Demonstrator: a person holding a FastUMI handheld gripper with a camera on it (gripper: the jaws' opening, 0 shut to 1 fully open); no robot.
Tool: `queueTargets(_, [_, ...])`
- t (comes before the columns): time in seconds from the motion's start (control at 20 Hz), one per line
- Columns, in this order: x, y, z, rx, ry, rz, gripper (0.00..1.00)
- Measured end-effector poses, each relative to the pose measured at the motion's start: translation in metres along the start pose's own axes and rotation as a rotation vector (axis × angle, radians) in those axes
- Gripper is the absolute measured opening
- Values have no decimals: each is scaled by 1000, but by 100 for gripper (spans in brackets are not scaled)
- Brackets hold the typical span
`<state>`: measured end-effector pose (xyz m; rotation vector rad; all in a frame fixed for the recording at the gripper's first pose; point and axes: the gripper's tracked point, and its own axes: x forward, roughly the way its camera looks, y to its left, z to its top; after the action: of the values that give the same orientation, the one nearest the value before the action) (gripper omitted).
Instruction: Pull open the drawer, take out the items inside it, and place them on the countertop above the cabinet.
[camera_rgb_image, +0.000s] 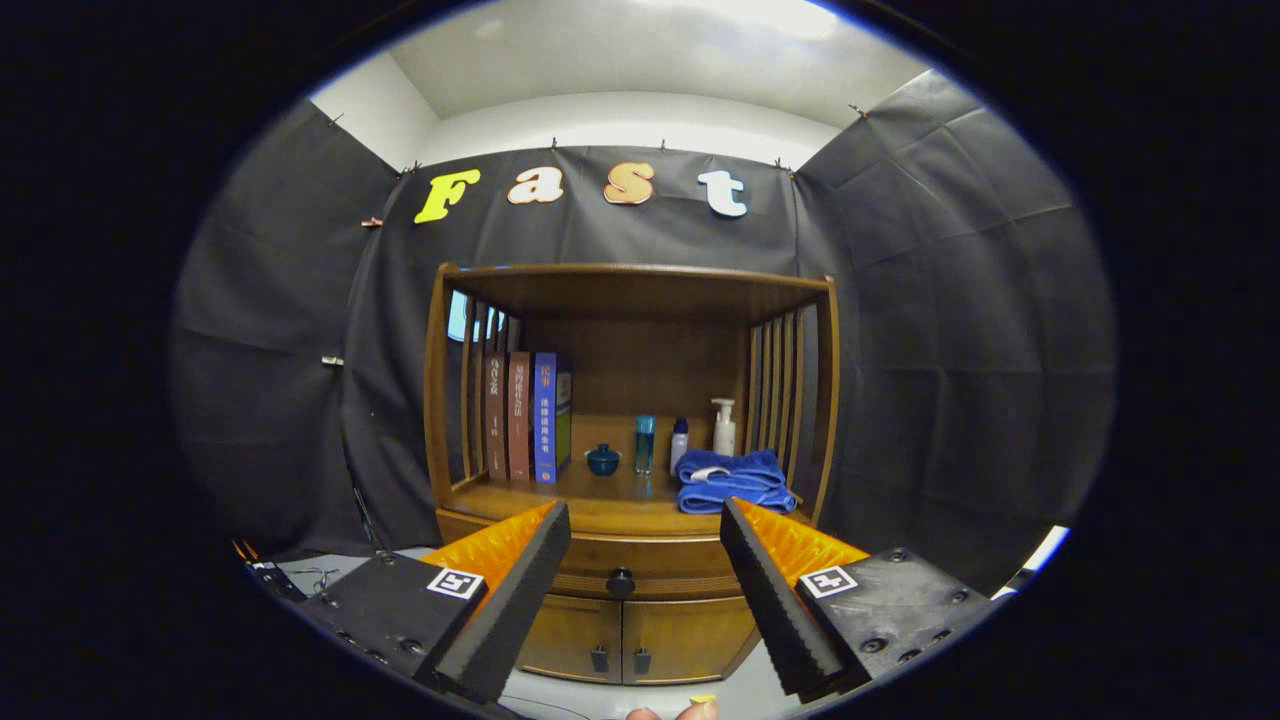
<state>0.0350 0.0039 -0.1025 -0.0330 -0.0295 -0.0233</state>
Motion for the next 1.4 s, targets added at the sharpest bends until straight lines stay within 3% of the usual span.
queueTargets(0.45, [83,15,-129,-7,105,17,99])
queueTargets(1.0, [190,24,-235,-1,258,22,99])
queueTargets(1.05, [194,26,-245,-1,278,22,94])
queueTargets(1.15, [191,17,-252,-13,304,-3,70])
queueTargets(1.25, [191,20,-248,49,284,28,46])
queueTargets(1.4, [188,20,-285,139,355,51,25])
